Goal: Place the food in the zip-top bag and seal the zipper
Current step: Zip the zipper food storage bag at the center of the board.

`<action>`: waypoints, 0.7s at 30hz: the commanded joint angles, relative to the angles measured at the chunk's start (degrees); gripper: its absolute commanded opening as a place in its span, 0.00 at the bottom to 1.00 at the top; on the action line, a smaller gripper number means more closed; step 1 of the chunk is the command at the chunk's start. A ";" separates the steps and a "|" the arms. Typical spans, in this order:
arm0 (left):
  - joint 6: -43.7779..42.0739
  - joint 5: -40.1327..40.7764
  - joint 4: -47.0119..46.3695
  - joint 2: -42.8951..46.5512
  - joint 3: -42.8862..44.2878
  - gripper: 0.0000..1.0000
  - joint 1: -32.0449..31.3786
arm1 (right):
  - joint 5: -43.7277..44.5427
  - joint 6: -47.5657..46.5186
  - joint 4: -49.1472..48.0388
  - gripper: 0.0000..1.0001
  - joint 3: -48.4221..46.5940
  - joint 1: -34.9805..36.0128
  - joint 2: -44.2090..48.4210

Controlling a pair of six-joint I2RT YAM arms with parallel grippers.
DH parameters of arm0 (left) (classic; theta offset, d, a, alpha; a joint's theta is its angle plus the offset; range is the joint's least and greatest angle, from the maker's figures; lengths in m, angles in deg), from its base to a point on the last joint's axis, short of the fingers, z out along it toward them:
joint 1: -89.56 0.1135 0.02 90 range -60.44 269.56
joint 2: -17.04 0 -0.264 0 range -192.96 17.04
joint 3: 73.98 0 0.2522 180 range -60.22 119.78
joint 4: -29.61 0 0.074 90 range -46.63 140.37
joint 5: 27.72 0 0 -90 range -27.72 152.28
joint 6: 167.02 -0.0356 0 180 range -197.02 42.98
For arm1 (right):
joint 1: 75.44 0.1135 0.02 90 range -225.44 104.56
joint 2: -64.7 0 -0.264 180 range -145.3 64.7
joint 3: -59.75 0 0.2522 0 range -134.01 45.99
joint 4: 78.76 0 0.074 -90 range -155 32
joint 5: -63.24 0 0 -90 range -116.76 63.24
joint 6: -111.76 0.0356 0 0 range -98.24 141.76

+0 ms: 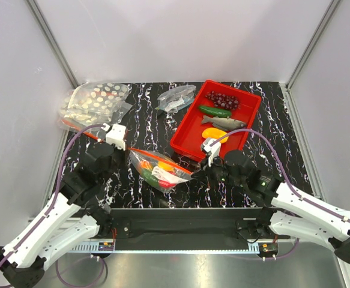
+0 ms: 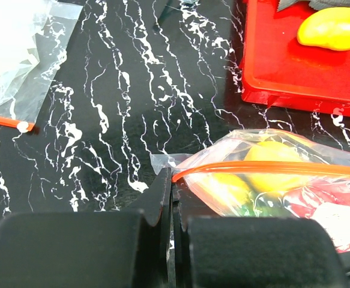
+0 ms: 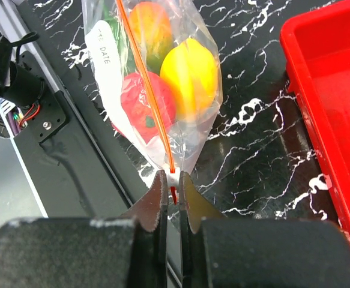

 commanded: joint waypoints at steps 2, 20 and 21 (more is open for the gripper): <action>0.06 -0.67 -4.14 -1.32 0.58 0.00 0.78 | 2.74 1.25 2.67 0.00 -3.20 0.21 -0.51; 7.79 -4.11 -8.18 -18.38 8.75 0.00 1.66 | 9.08 3.44 7.25 0.00 -10.94 -4.70 -10.36; 9.45 -3.75 -9.05 -18.90 8.84 0.00 1.75 | 8.46 3.62 6.90 0.00 -10.86 -5.76 -10.27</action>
